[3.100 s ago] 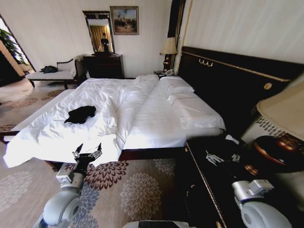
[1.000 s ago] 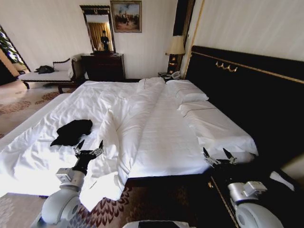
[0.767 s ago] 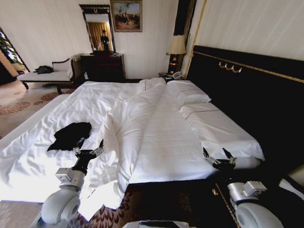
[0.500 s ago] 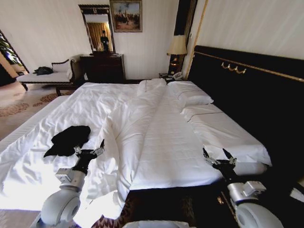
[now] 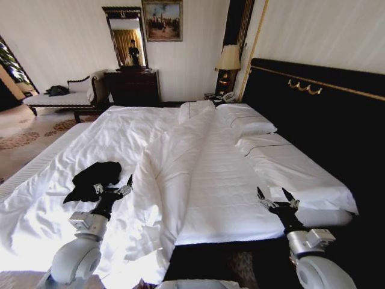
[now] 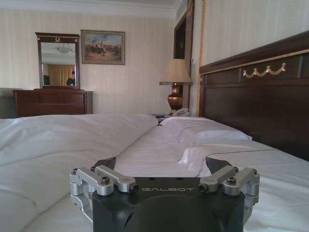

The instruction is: Fold the clothes on the bed.

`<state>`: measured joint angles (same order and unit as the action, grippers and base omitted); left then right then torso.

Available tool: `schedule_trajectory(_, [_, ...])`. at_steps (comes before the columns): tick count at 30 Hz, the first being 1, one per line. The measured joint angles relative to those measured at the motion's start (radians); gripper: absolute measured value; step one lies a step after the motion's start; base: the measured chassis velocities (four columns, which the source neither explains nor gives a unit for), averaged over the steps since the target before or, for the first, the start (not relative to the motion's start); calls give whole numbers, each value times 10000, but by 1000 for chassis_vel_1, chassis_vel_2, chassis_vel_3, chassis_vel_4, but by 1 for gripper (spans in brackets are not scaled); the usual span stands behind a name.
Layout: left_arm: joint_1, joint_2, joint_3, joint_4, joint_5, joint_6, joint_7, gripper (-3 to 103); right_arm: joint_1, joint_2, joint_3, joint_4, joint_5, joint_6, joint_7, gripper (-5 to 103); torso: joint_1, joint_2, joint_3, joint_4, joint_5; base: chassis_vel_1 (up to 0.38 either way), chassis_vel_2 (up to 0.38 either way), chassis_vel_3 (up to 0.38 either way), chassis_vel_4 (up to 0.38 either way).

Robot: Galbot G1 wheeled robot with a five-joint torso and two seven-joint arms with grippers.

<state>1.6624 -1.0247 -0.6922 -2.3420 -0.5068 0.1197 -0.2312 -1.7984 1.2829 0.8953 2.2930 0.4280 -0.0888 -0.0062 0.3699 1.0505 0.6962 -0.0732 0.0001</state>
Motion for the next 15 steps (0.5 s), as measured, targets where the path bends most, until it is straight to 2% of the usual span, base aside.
schedule_trajectory(15, [145,-57,61,2,8,2,1,100,-33,9,19,85,75,-28,16,100,-1,0,0,0,0,138,183,-133,-177])
